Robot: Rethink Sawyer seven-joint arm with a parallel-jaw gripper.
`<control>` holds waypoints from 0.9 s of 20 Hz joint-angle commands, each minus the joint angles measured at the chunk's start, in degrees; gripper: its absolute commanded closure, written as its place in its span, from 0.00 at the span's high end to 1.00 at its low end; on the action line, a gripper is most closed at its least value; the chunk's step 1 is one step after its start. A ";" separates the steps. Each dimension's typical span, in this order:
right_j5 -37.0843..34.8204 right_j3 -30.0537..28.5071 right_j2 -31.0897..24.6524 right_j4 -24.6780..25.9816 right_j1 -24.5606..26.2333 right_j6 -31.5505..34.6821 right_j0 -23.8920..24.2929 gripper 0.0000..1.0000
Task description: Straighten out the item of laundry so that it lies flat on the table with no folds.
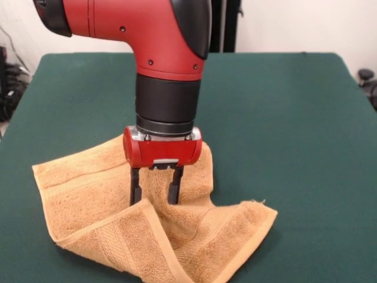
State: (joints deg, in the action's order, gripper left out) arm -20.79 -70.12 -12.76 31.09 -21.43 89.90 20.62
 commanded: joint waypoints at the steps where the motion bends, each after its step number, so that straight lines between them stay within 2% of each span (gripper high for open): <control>1: -2.71 -4.04 -0.01 -1.69 1.15 6.63 -1.92 1.00; 2: -0.71 -5.92 1.66 -1.86 0.73 10.17 -3.45 1.00; 6: -0.56 -7.73 3.71 -3.82 0.29 14.57 -6.23 1.00; 18: -3.09 -8.86 2.49 -9.07 0.71 11.38 -5.39 1.00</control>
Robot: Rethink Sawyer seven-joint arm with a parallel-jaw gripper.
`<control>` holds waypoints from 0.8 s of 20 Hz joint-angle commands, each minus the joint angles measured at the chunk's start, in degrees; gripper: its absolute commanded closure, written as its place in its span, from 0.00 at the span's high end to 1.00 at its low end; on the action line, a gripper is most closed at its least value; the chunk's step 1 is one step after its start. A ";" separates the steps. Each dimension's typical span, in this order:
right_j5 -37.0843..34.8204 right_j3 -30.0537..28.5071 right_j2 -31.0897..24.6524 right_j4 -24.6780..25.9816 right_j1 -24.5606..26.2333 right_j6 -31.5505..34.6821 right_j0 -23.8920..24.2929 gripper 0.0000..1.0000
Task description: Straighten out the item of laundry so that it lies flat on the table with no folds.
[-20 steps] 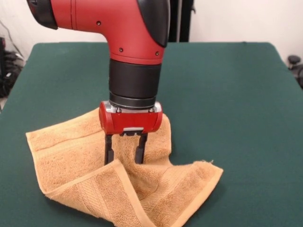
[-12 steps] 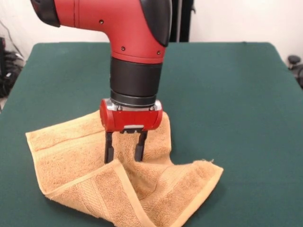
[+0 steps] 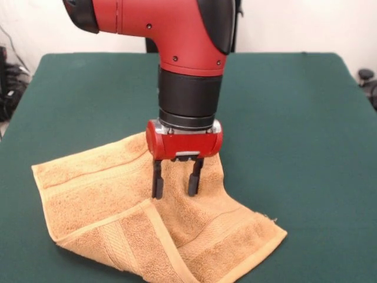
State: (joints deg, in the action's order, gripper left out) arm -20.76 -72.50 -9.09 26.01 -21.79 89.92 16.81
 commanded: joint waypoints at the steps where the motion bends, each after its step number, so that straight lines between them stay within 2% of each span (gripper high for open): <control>1: -3.19 -6.50 -1.06 -4.36 1.15 11.36 -1.72 1.00; 11: -4.94 -6.13 -0.90 -6.41 1.30 9.11 -1.99 1.00; 16: -9.52 -3.35 -1.40 -7.29 1.15 6.32 -2.04 1.00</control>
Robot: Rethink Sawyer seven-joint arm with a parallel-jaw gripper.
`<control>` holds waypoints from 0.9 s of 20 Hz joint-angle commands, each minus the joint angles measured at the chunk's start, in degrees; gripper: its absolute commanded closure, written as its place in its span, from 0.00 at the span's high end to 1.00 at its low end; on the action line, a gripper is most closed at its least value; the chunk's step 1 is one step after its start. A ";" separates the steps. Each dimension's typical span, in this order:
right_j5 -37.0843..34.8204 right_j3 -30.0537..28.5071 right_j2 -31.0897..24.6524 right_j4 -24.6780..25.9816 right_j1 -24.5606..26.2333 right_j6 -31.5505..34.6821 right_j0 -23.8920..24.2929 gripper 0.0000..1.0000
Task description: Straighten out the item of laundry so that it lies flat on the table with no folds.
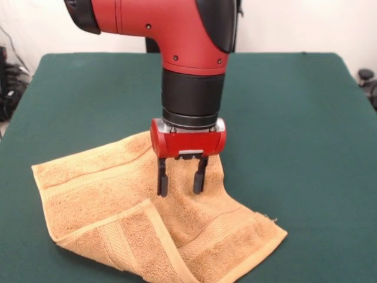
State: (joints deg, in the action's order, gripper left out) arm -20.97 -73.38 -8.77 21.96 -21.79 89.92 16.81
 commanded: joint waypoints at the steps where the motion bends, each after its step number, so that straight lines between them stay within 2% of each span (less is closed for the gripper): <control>1: -9.99 -2.24 -1.82 -3.56 1.16 5.96 -1.94 1.00; 9: -11.98 -7.69 -2.86 -6.85 -1.03 7.77 -1.57 1.00; 14: -17.36 -10.57 -3.75 -10.36 -2.19 8.29 -1.72 1.00; 18: -17.51 -12.79 -3.84 -12.27 -2.71 8.97 -1.97 1.00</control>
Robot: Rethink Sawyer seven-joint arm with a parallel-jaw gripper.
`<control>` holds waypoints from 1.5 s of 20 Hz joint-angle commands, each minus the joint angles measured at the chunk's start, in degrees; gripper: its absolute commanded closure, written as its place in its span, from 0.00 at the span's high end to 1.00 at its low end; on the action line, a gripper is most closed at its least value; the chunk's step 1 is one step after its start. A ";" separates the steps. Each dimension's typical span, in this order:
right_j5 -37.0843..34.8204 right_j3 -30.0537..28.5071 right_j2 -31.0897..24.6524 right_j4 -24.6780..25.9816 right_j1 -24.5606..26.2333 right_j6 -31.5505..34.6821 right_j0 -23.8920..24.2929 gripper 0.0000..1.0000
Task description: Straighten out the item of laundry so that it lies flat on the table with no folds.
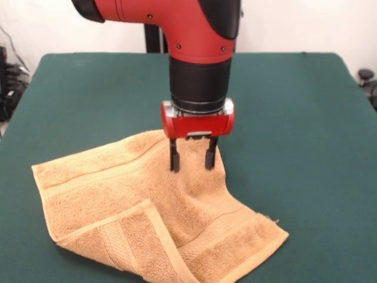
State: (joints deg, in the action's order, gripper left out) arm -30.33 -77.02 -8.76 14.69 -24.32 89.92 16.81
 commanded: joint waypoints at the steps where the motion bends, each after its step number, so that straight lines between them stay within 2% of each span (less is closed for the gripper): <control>1: -8.14 -9.16 -3.84 -5.25 -0.02 8.91 -2.05 1.00; 7: -7.71 -9.36 -3.70 -6.23 0.48 8.38 -2.51 1.00; 9: -4.78 -8.50 -2.95 -4.64 0.02 7.68 -3.21 1.00; 11: 3.93 -4.70 -0.23 1.12 -0.67 6.40 -5.47 1.00; 15: 1.98 4.60 -1.50 2.09 4.07 2.00 -4.35 1.00; 17: -1.07 5.99 -2.51 1.44 5.88 0.99 -3.58 1.00; 22: -5.28 4.11 -5.05 -1.32 9.12 1.14 -1.61 1.00; 30: -1.62 0.58 -9.02 -2.66 13.48 0.78 1.64 1.00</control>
State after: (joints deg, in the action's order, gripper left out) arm -30.71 -72.42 -9.31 13.85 -18.14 89.92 17.71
